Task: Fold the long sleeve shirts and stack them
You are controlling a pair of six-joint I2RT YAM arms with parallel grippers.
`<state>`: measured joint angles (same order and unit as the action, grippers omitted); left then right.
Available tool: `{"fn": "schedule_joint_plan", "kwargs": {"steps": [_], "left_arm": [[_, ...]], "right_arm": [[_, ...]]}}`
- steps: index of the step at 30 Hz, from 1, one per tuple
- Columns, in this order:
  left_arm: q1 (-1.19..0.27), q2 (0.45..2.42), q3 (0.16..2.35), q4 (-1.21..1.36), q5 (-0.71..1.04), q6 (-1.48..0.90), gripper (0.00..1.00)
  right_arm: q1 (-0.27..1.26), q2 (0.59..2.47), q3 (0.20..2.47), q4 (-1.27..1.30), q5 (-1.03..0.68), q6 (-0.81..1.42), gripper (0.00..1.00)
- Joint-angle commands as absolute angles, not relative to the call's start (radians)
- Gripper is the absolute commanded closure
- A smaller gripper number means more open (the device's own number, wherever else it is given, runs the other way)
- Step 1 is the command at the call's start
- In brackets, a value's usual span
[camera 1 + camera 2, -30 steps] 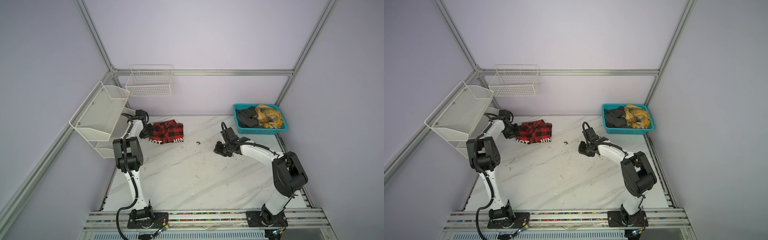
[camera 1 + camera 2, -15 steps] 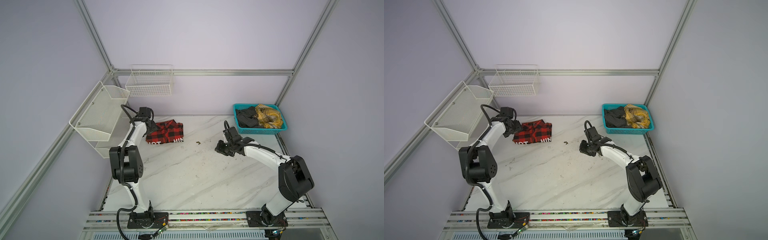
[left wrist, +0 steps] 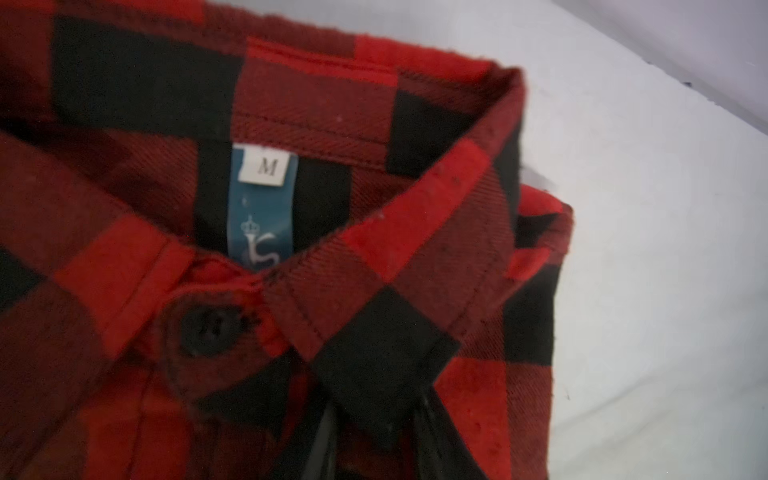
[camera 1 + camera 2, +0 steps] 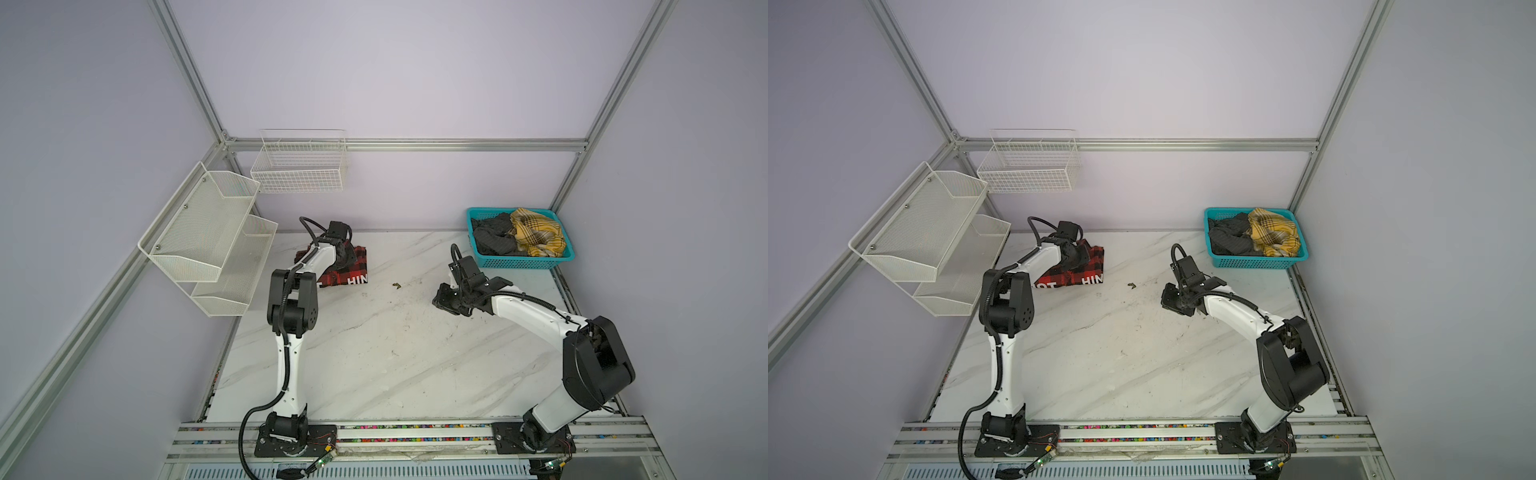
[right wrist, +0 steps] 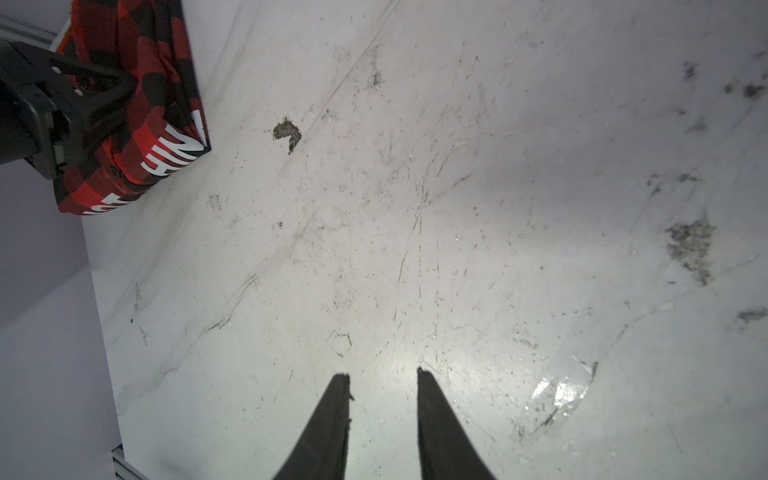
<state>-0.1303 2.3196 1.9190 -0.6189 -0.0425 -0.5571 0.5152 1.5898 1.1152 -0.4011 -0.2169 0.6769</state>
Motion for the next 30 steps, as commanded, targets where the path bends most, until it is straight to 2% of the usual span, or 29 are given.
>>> {"fn": "schedule_joint_plan", "kwargs": {"steps": [1, 11, 24, 30], "left_arm": [[-0.136, 2.287, 2.053, -0.620, 0.014, -0.561, 0.75], [-0.112, 2.238, 1.910, -0.625, -0.050, -0.569, 0.79], [-0.031, 2.150, 1.753, -0.603, -0.014, -0.486, 0.81], [-0.020, 2.125, 1.768, -0.606, 0.003, -0.475, 0.80]], "right_arm": [[0.508, 1.550, 1.091, -0.433, -0.193, 0.694, 0.69], [0.499, 1.591, 1.130, -0.434, -0.206, 0.675, 0.69], [0.496, 1.612, 1.137, -0.430, -0.210, 0.665, 0.69], [0.495, 1.612, 1.141, -0.431, -0.210, 0.668, 0.69]]}}
